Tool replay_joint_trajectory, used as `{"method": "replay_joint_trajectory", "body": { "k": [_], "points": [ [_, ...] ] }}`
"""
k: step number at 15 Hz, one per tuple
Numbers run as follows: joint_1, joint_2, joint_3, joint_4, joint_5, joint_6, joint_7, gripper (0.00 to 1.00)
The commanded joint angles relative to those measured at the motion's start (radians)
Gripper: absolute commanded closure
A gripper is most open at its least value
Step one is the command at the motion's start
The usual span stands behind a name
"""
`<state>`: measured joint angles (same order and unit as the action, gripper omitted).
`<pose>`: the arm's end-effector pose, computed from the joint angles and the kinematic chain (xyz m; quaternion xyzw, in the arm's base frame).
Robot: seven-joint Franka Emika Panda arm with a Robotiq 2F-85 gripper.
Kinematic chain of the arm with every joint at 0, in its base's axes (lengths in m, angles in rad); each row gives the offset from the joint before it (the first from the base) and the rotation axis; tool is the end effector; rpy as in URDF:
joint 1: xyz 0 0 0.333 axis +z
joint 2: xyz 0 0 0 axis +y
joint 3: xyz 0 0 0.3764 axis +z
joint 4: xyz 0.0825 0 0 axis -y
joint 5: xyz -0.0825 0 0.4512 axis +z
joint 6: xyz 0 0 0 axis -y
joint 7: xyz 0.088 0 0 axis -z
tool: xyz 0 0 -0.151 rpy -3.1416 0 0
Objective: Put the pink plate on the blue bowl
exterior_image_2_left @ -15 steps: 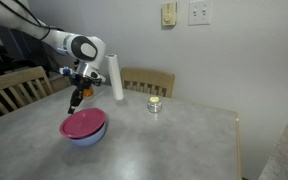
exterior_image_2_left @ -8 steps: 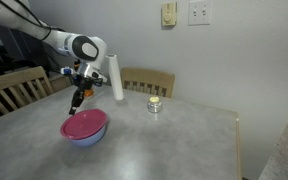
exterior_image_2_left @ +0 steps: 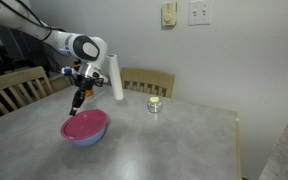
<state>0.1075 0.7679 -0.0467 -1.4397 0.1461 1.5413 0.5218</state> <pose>0.7063 0.0695 0.1725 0.9140 -0.2360 -0.3271 0.0436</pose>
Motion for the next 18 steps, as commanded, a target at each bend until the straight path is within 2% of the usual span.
{"method": "replay_joint_trajectory", "body": {
  "k": [1, 5, 9, 14, 16, 18],
  "points": [
    [0.011, -0.009, -0.014, 0.006, -0.029, -0.022, 0.01, 1.0],
    [0.038, -0.063, -0.007, -0.011, -0.051, 0.036, 0.006, 1.0],
    [0.083, -0.201, -0.003, -0.07, -0.117, 0.105, 0.007, 1.0],
    [0.103, -0.318, 0.014, -0.084, -0.166, 0.103, 0.005, 0.98],
    [0.101, -0.344, 0.02, -0.089, -0.178, 0.102, 0.001, 0.73],
    [0.093, -0.366, 0.032, -0.1, -0.174, 0.119, -0.025, 0.61]
  ]
}}
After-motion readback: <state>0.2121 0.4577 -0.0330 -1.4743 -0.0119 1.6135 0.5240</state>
